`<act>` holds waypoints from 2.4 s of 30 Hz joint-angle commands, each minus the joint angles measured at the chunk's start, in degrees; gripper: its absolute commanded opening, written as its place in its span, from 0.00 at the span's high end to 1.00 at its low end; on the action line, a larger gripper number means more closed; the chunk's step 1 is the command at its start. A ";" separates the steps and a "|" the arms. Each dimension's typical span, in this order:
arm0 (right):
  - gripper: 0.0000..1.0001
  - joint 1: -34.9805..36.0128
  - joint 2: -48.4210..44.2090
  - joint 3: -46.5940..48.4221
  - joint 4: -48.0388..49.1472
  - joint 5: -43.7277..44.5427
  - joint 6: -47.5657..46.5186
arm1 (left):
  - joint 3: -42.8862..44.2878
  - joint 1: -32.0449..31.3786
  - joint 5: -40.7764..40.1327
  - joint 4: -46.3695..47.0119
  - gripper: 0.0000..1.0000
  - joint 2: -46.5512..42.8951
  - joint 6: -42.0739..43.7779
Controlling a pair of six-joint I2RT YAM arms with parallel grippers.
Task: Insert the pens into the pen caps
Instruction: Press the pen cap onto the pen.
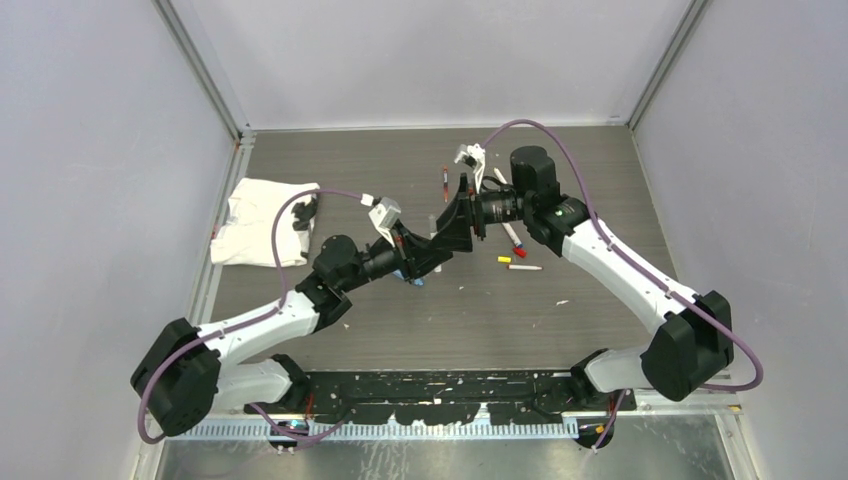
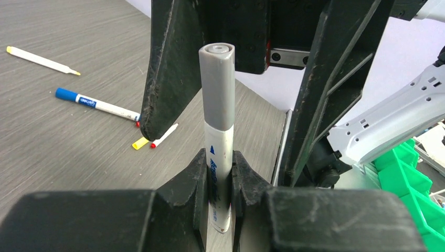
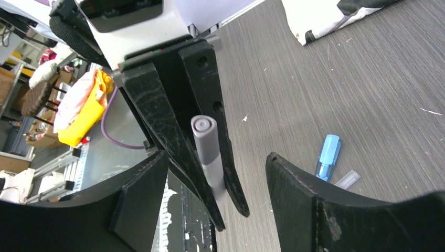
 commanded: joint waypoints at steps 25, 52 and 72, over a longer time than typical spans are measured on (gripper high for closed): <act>0.99 0.38 -0.57 2.35 5.20 -0.61 3.31 | 1.93 -1.23 0.65 4.37 0.99 1.59 -2.38; 0.99 3.65 -0.02 -9.60 3.69 -0.11 1.70 | 10.40 -1.40 -23.34 -12.66 0.99 -8.79 20.75; 0.87 3.09 -0.70 -11.81 15.89 -8.60 10.63 | 12.53 7.82 9.77 -6.71 0.99 -5.58 6.90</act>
